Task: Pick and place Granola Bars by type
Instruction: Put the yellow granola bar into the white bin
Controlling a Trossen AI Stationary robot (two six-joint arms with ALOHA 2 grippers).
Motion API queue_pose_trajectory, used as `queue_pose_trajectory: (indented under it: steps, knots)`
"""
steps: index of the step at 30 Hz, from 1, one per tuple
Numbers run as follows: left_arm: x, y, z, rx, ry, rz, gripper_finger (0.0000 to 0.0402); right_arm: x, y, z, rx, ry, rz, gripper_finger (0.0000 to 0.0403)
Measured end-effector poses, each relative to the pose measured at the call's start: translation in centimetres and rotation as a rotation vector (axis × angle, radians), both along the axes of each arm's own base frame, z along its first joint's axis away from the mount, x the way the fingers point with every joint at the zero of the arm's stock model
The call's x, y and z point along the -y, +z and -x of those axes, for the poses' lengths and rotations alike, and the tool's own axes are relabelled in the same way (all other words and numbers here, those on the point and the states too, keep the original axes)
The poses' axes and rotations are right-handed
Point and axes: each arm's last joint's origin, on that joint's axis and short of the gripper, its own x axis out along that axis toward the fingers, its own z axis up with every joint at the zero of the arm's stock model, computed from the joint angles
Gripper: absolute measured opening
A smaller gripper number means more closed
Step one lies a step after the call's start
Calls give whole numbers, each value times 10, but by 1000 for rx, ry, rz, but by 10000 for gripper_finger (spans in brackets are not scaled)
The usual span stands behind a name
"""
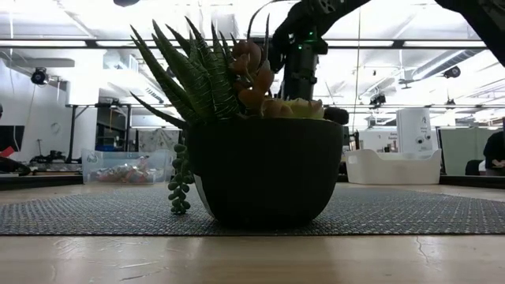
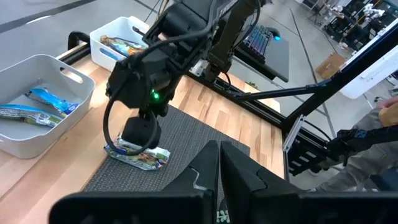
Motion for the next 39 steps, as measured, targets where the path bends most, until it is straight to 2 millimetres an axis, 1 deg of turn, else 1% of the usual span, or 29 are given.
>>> queue_pose_trajectory:
  steps: [4,8,14,21,31,39]
  knots:
    - [0,0,0,0,0,1,0,0,-7,-2,-16,20,-1,260]
    - [0,0,0,0,1,1,0,1,-18,-4,-47,23,-8,265]
    - [0,0,0,0,1,4,0,1,-31,-6,-77,30,-28,256]
    - [0,0,0,0,2,6,0,1,-41,-7,-106,48,-37,242]
    - [0,0,0,0,3,6,0,0,-42,-7,-111,53,-49,225]
    - [0,0,0,0,2,5,0,-1,-42,-1,-175,65,-55,212]
